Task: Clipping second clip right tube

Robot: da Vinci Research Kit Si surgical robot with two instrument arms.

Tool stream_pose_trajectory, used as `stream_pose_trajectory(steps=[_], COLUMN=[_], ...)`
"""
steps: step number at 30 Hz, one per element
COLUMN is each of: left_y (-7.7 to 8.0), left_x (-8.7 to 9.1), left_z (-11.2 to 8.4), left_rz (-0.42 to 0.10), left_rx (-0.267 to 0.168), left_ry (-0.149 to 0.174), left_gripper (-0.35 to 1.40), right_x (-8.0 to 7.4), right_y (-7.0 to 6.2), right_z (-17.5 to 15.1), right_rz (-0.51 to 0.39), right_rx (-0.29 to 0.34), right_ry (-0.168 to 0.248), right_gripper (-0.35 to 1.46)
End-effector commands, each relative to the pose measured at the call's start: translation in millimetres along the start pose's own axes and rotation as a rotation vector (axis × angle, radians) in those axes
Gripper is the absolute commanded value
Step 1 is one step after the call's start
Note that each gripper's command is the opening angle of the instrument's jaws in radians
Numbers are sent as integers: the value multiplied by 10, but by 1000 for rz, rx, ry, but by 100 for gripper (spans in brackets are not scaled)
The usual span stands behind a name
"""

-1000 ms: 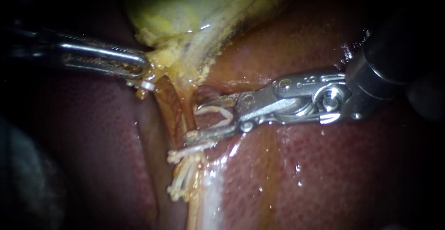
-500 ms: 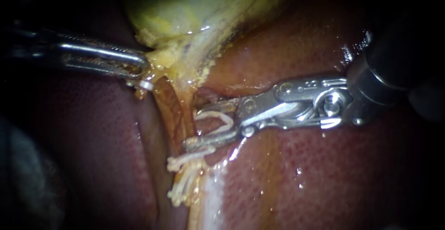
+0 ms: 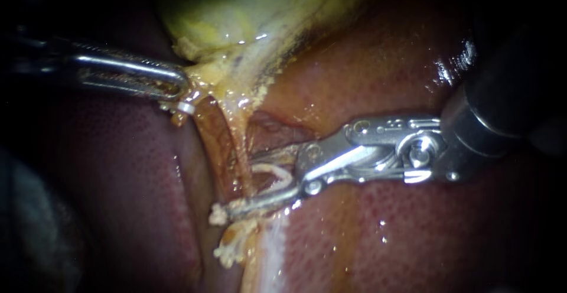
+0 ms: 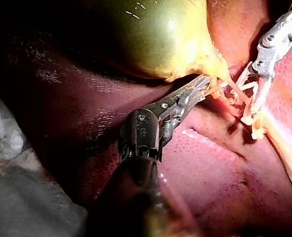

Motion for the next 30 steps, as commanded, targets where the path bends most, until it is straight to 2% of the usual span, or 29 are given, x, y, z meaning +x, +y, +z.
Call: stream_pose_trajectory(steps=[1, 12, 21, 26, 30], left_y=[0, 0, 0, 0, 0], left_x=[0, 0, 0, 0, 0], left_z=[0, 0, 0, 0, 0], left_rz=[0, 0, 0, 0, 0], left_rx=[0, 0, 1, 1, 1], left_ry=[0, 0, 0, 0, 0], left_gripper=[-35, -35, -35, -35, -35], right_x=[0, 6, 9, 10, 11], right_y=[-1, -8, -8, -9, -14], right_z=[1, 16, 27, 29, 30], right_rz=[4, 47, 92, 103, 130], right_rx=[4, 43, 74, 78, 101], right_ry=[6, 62, 112, 116, 136], right_gripper=[39, 39, 39, 39, 39])
